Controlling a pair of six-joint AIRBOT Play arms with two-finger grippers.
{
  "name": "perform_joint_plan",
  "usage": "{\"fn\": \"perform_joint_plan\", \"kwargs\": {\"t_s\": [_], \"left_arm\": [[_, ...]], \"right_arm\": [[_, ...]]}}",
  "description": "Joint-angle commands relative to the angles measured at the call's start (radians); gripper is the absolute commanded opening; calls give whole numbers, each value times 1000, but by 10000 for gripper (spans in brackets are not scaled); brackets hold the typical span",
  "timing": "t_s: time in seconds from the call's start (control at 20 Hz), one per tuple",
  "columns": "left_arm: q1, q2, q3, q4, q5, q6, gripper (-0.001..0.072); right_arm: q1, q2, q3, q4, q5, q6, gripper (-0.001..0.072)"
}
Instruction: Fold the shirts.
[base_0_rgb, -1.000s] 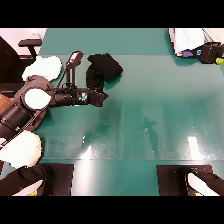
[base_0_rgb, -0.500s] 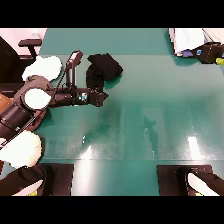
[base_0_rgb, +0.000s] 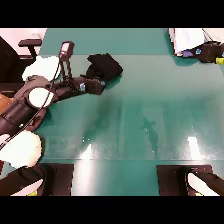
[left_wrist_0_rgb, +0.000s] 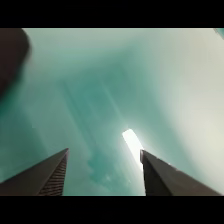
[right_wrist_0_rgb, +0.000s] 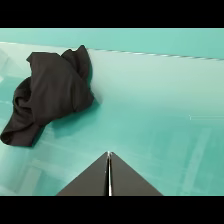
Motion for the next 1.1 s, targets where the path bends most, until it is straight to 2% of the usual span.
{"fn": "perform_joint_plan", "kwargs": {"t_s": [0.0, 0.4, 0.7, 0.75, 0.85, 1.05], "left_arm": [[70, -113, 25, 31, 150, -4, 541], [153, -640, 478, 31, -135, 22, 542], [152, -818, 689, 28, -192, 32, 540], [152, -819, 695, 27, -179, 32, 518], [153, -812, 723, 36, -174, 33, 43], [153, -727, 799, 110, -192, 134, 20]], "right_arm": [[1, 0, 0, 5, 0, 1, 20], [1, 0, 0, 81, 2, 5, 20], [1, 0, 0, 82, 5, 5, 20], [1, 0, 0, 82, 5, 5, 20], [1, 0, 0, 82, 3, 5, 20], [1, 6, 5, 83, -1, 5, 20]]}}
